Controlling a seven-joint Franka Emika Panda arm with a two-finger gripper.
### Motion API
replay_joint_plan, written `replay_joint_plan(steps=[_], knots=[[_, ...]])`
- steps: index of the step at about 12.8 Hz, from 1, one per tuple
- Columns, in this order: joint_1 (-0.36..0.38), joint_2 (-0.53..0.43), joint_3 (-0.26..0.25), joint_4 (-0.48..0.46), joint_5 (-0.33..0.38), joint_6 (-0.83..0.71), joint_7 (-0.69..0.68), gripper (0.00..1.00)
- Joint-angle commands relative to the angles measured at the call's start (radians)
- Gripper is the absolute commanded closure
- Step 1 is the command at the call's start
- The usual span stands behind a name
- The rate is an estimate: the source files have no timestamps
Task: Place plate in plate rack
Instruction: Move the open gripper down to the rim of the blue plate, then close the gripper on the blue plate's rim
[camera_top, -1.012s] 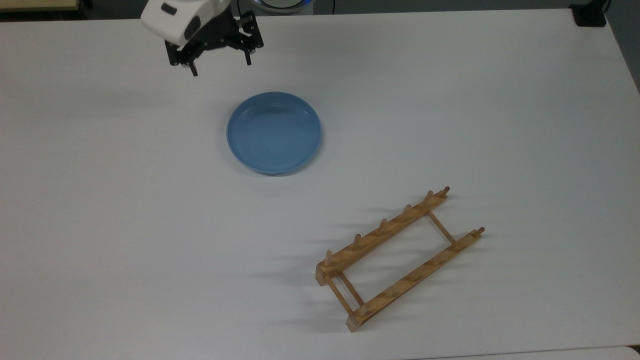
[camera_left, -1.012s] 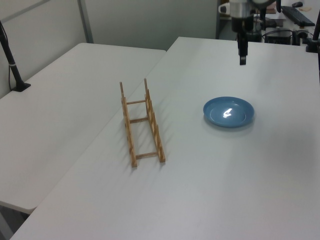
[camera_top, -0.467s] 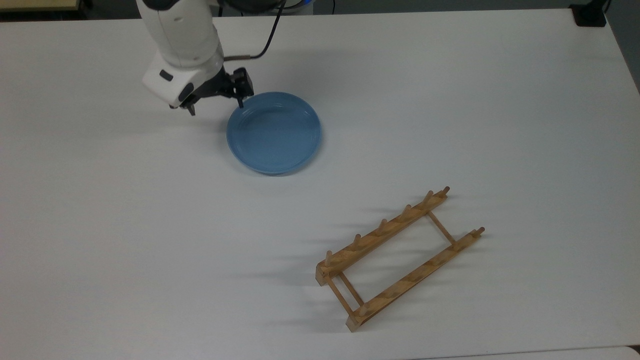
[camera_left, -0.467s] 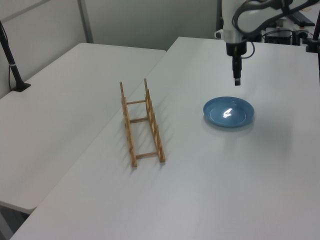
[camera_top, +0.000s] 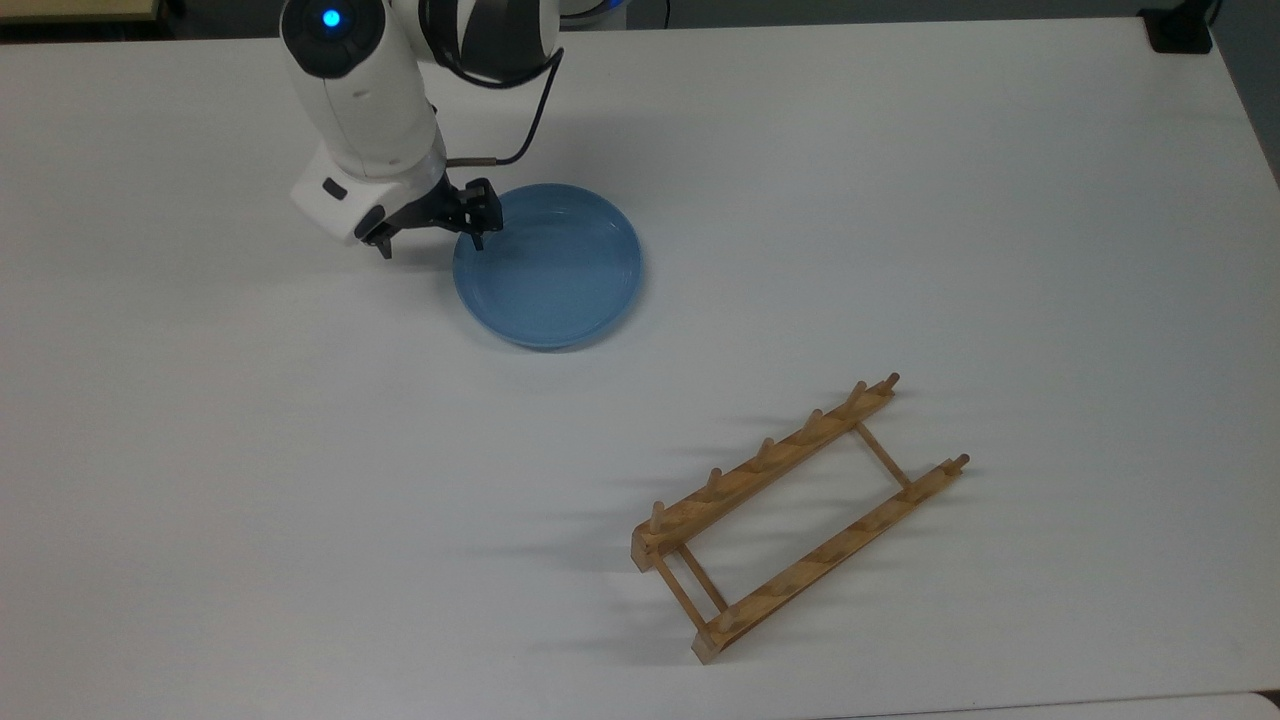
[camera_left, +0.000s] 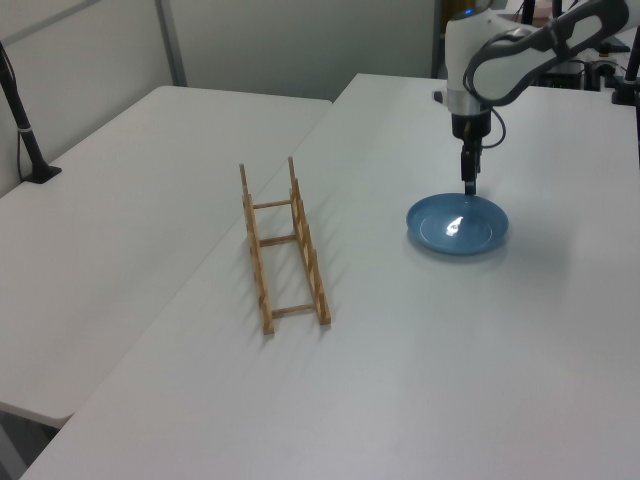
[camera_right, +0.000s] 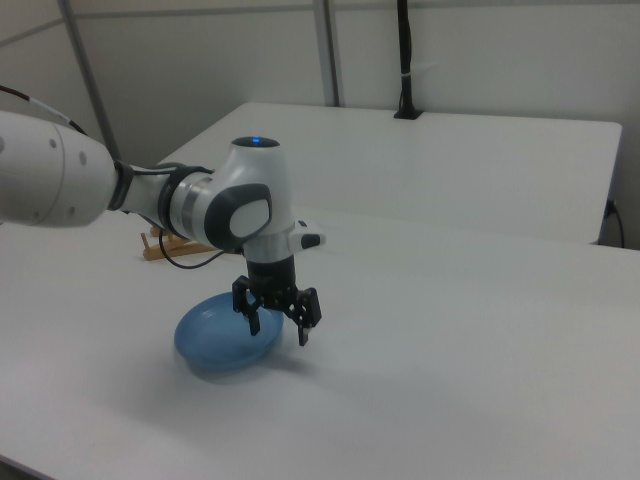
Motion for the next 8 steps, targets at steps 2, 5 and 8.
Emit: replay_joint_plan(steps=[2,5,8], knots=[[0.011,0.037,-0.005,-0.019,-0.021,0.085,0.128,0.10],[0.012,0.051,-0.003,-0.015,-0.019,0.090,0.142,0.30],[0.018,0.051,0.000,-0.013,-0.021,0.090,0.196,0.66]])
